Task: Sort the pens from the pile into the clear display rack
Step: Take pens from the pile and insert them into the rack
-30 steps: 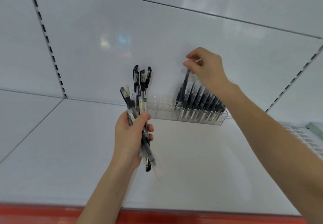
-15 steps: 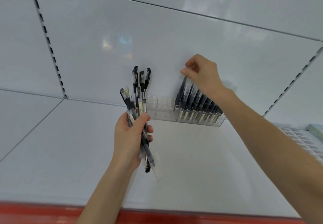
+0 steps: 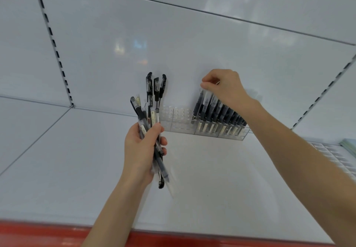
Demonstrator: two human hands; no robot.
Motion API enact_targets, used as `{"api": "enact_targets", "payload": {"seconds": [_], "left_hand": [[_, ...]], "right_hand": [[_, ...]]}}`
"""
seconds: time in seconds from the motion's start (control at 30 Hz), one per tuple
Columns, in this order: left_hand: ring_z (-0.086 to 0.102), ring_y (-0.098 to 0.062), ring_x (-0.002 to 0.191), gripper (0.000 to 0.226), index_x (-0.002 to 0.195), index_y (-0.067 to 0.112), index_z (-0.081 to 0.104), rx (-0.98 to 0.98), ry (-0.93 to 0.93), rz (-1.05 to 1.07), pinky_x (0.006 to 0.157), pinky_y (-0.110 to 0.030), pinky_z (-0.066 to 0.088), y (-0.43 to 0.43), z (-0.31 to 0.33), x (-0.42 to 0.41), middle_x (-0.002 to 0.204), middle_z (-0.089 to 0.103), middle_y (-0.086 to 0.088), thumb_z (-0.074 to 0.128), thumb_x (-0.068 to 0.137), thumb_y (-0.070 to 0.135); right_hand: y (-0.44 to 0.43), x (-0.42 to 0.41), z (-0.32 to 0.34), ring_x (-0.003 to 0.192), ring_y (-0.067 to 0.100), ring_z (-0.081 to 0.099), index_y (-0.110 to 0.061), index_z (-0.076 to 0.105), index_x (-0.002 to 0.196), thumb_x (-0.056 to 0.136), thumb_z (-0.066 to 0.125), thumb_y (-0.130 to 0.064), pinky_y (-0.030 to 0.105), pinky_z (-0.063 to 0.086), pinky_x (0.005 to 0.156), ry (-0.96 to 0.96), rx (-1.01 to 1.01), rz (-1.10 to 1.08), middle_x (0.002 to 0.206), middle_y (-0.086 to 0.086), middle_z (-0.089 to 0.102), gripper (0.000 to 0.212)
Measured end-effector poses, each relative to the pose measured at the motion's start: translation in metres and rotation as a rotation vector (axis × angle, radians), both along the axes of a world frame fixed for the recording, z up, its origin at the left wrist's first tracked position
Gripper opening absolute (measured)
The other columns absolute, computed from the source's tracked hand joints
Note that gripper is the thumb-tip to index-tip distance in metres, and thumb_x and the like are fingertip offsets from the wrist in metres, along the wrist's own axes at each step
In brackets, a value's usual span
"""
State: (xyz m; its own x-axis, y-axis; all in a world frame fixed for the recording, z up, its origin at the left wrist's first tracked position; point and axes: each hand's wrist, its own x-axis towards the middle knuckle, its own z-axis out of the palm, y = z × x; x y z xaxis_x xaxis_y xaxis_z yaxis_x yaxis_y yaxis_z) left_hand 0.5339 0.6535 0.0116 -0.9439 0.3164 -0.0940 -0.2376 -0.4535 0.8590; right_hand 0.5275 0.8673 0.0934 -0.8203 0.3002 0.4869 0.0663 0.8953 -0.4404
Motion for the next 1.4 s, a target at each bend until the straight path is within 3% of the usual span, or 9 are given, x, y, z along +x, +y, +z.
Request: {"api": "enact_targets", "payload": {"seconds": [0.2, 0.37, 0.5, 0.7, 0.9, 1.0, 1.13, 1.3, 1.4], "left_hand": [[0.049, -0.007, 0.042, 0.008, 0.094, 0.005, 0.051, -0.003, 0.005, 0.002, 0.036, -0.017, 0.037, 0.003, 0.0, 0.001, 0.073, 0.056, -0.006, 0.055, 0.089, 0.006], [0.054, -0.007, 0.045, 0.011, 0.097, 0.004, 0.054, 0.009, 0.024, -0.017, 0.039, -0.018, 0.042, -0.001, 0.002, 0.003, 0.076, 0.062, -0.005, 0.058, 0.088, 0.008], [0.061, -0.008, 0.054, 0.02, 0.102, 0.002, 0.057, 0.003, 0.087, -0.067, 0.044, -0.02, 0.047, -0.004, 0.004, 0.008, 0.074, 0.068, 0.0, 0.062, 0.085, 0.011], [0.067, -0.013, 0.059, 0.013, 0.097, 0.009, 0.058, -0.01, 0.151, -0.083, 0.045, -0.021, 0.048, -0.001, 0.008, 0.016, 0.075, 0.07, 0.002, 0.061, 0.085, 0.008], [0.07, -0.016, 0.064, 0.014, 0.101, 0.009, 0.057, -0.024, 0.176, -0.105, 0.048, -0.024, 0.052, -0.003, 0.011, 0.022, 0.078, 0.07, 0.001, 0.059, 0.087, 0.01], [0.071, -0.017, 0.066, 0.017, 0.104, 0.008, 0.057, -0.032, 0.178, -0.123, 0.049, -0.025, 0.054, -0.004, 0.011, 0.024, 0.084, 0.069, -0.002, 0.059, 0.087, 0.011], [0.071, -0.019, 0.068, 0.019, 0.106, 0.006, 0.056, -0.033, 0.174, -0.148, 0.052, -0.028, 0.056, -0.005, 0.009, 0.026, 0.085, 0.07, -0.002, 0.058, 0.087, 0.01], [0.071, -0.018, 0.066, 0.018, 0.105, 0.01, 0.057, -0.031, 0.183, -0.152, 0.052, -0.027, 0.056, -0.007, 0.008, 0.025, 0.082, 0.073, 0.001, 0.058, 0.087, 0.011], [0.072, -0.021, 0.068, 0.016, 0.103, 0.007, 0.057, -0.014, 0.164, -0.148, 0.052, -0.027, 0.056, -0.011, 0.006, 0.024, 0.086, 0.071, -0.005, 0.057, 0.088, 0.009]], "right_hand": [[0.0, 0.003, 0.008, 0.084, 0.011, 0.051, -0.005, 0.068, 0.087, 0.087, 0.057, -0.018, 0.015, 0.032, 0.068, -0.175, 0.129, -0.016, 0.088, 0.0, 0.059, 0.017], [-0.01, 0.011, 0.005, 0.095, 0.019, 0.055, 0.001, 0.068, 0.092, 0.092, 0.049, -0.016, 0.017, 0.033, 0.078, -0.107, 0.191, 0.038, 0.096, 0.008, 0.067, 0.025], [-0.033, 0.028, 0.003, 0.074, -0.005, 0.055, -0.013, 0.068, 0.089, 0.09, 0.055, -0.019, 0.004, 0.04, 0.069, 0.102, -0.103, 0.061, 0.083, -0.012, 0.063, 0.015], [-0.071, 0.047, -0.008, 0.066, 0.0, 0.063, -0.022, 0.068, 0.082, 0.083, 0.062, -0.037, 0.014, 0.05, 0.061, -0.205, -0.433, 0.258, 0.071, -0.009, 0.069, 0.015], [-0.072, 0.047, -0.012, 0.065, 0.003, 0.064, -0.021, 0.066, 0.081, 0.082, 0.066, -0.025, 0.018, 0.051, 0.059, -0.16, -0.652, 0.268, 0.07, -0.007, 0.071, 0.004], [-0.072, 0.046, -0.015, 0.065, 0.005, 0.065, -0.018, 0.064, 0.089, 0.08, 0.068, -0.02, 0.018, 0.052, 0.059, -0.221, -0.667, 0.303, 0.07, -0.005, 0.071, 0.01], [-0.071, 0.045, -0.016, 0.06, 0.005, 0.064, -0.016, 0.065, 0.082, 0.081, 0.067, -0.013, 0.017, 0.054, 0.059, -0.131, -0.768, 0.281, 0.064, -0.007, 0.068, 0.004], [-0.076, 0.046, -0.019, 0.064, 0.008, 0.067, -0.015, 0.062, 0.092, 0.079, 0.068, -0.013, 0.017, 0.051, 0.059, -0.321, -0.721, 0.343, 0.067, -0.005, 0.07, 0.015], [-0.077, 0.042, -0.021, 0.06, 0.009, 0.064, -0.014, 0.063, 0.087, 0.079, 0.068, -0.007, 0.017, 0.051, 0.057, -0.184, -0.824, 0.295, 0.069, -0.001, 0.069, 0.012]]}}
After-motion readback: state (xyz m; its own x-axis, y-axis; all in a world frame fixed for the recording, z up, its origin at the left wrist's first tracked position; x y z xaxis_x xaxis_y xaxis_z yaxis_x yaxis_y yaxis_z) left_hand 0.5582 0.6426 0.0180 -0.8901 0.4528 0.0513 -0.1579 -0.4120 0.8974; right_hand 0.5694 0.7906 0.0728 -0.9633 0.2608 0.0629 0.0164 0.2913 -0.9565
